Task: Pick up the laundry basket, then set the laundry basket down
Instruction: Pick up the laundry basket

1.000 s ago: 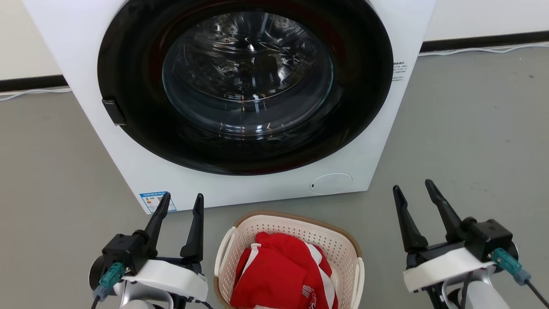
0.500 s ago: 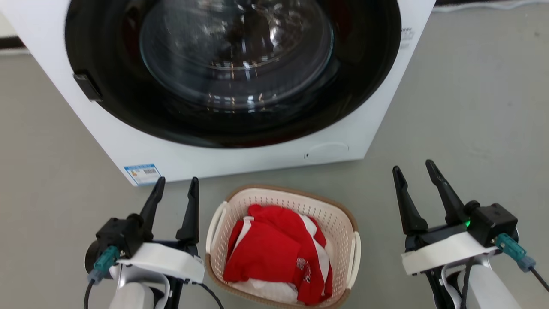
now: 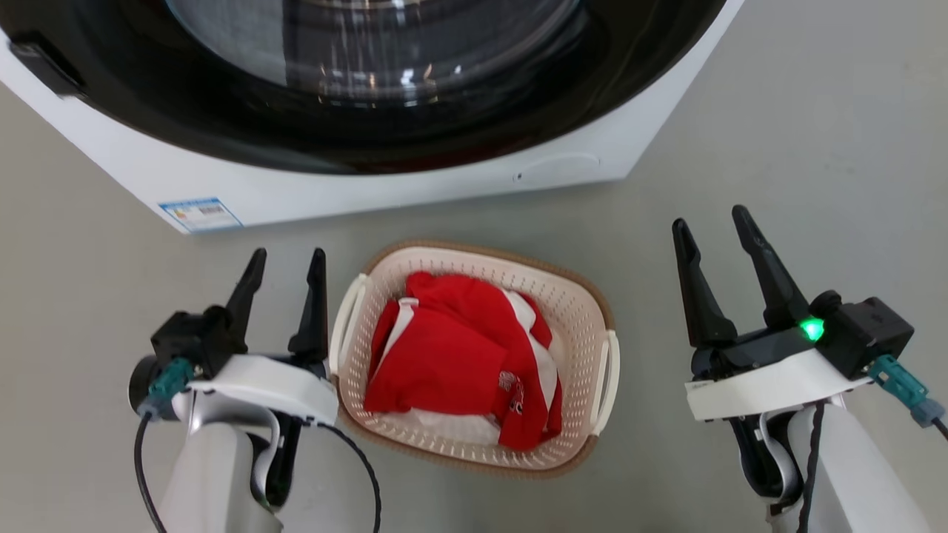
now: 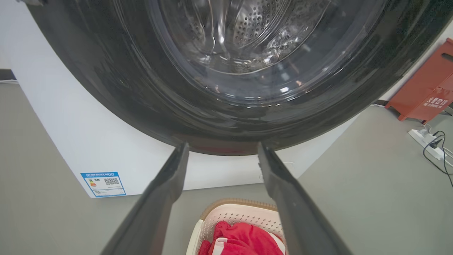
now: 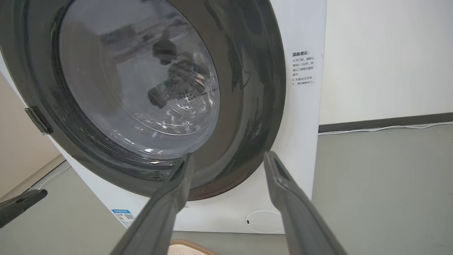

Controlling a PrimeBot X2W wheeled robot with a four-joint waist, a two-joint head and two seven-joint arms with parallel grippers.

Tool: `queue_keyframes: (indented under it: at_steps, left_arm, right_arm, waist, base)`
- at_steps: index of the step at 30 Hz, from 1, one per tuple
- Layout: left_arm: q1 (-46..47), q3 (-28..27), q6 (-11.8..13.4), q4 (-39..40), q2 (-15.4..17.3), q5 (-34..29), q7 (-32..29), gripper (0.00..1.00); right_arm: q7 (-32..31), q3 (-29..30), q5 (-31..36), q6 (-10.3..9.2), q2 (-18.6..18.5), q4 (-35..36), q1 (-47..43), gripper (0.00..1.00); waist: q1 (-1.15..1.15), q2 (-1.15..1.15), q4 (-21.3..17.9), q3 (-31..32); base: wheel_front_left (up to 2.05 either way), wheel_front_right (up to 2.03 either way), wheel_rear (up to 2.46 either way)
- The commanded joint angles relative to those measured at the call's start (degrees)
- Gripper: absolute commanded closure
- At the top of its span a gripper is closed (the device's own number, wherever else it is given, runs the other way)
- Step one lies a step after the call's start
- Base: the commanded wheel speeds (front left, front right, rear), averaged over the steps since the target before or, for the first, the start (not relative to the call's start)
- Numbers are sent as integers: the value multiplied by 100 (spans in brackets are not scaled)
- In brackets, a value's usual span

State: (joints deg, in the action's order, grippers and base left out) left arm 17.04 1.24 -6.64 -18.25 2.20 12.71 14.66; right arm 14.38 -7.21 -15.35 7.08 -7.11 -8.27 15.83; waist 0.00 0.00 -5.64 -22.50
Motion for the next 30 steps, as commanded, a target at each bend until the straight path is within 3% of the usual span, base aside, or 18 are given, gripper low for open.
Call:
queue_keyframes:
  at_steps: [1,10,30]
  left_arm:
    - [241,-196,-35,36,67,-99,34,0]
    - [969,-346,-79,-908,176,-221,34,0]
    - [2377,760,-84,-3022,1076,127,34,0]
  right_arm:
    - [62,-102,-43,41,-33,168,109,0]
    - [62,-167,-115,41,-29,380,374,0]
    - [62,-308,-218,41,186,542,820,0]
  waist:
    - [0,0,-19,-283]
    - [0,0,-86,-1089]
    - [0,0,-501,-2369]
  base:
    - [0,0,0]
    - [0,0,0]
    - [0,0,0]
